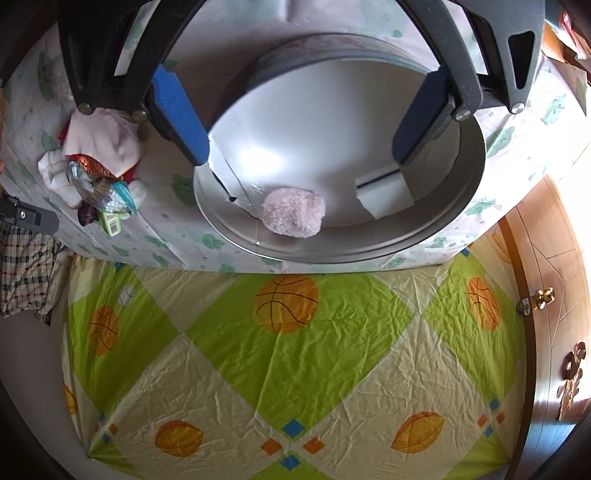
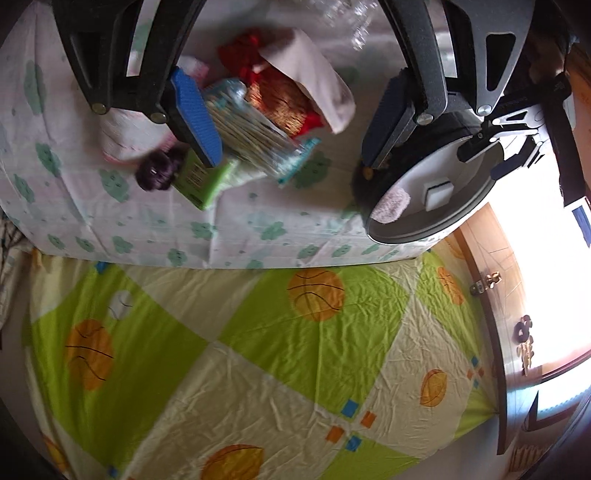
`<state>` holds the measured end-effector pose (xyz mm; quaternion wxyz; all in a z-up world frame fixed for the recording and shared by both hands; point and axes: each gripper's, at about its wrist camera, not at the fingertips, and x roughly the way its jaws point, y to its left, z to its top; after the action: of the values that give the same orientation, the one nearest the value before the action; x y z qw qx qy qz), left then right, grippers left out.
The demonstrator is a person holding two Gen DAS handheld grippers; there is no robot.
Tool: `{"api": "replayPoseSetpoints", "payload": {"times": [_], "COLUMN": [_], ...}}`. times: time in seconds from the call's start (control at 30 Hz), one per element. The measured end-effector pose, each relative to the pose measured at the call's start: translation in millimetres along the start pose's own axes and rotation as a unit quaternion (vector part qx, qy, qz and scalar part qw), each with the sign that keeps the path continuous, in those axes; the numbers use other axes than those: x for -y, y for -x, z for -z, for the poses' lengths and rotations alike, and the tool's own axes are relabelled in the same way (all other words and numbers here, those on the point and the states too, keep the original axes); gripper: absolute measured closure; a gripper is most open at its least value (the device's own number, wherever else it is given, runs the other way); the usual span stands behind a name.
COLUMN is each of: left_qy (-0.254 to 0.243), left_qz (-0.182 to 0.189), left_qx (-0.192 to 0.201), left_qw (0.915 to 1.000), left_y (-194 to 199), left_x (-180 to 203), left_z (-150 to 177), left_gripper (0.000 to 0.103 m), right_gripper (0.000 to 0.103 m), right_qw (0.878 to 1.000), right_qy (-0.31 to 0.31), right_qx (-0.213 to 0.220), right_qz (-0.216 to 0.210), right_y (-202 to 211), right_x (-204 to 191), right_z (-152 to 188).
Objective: Organize soft objects
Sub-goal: 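Grasp the clear plastic bag with the right gripper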
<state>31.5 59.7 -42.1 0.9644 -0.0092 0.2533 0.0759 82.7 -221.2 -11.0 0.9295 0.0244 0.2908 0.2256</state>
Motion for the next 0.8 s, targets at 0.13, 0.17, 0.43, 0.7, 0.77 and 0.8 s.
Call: {"api": "replayPoseSetpoints", "payload": {"times": [0.13, 0.17, 0.43, 0.7, 0.77, 0.8], "left_qy": [-0.006, -0.008, -0.017, -0.01, -0.009, -0.01], "left_qz": [0.011, 0.015, 0.02, 0.013, 0.014, 0.014], "left_qx": [0.008, 0.009, 0.005, 0.003, 0.006, 0.006], "left_qw": [0.9999, 0.9998, 0.9996, 0.9999, 0.9999, 0.9998], "left_y": [9.5, 12.1, 17.0, 16.4, 17.7, 18.1], "left_x": [19.3, 24.2, 42.5, 40.2, 40.2, 40.8], "left_z": [8.5, 11.8, 21.9, 28.4, 29.1, 29.5], "left_gripper": [0.001, 0.001, 0.001, 0.001, 0.001, 0.001], "right_gripper": [0.023, 0.023, 0.023, 0.023, 0.023, 0.023], "right_qw": [1.0, 1.0, 0.998, 0.996, 0.996, 0.996], "right_qy": [-0.026, -0.025, 0.04, 0.049, 0.052, 0.052], "right_qx": [-0.004, -0.009, -0.037, -0.057, -0.062, -0.065], "right_qz": [-0.001, -0.003, -0.028, -0.038, -0.033, -0.035], "right_y": [16.9, 18.2, 14.7, 0.3, -2.7, -4.2], "right_x": [18.5, 17.8, -15.1, -24.2, -26.6, -27.1], "right_z": [37.2, 44.7, 90.7, 103.5, 105.9, 106.5]}}
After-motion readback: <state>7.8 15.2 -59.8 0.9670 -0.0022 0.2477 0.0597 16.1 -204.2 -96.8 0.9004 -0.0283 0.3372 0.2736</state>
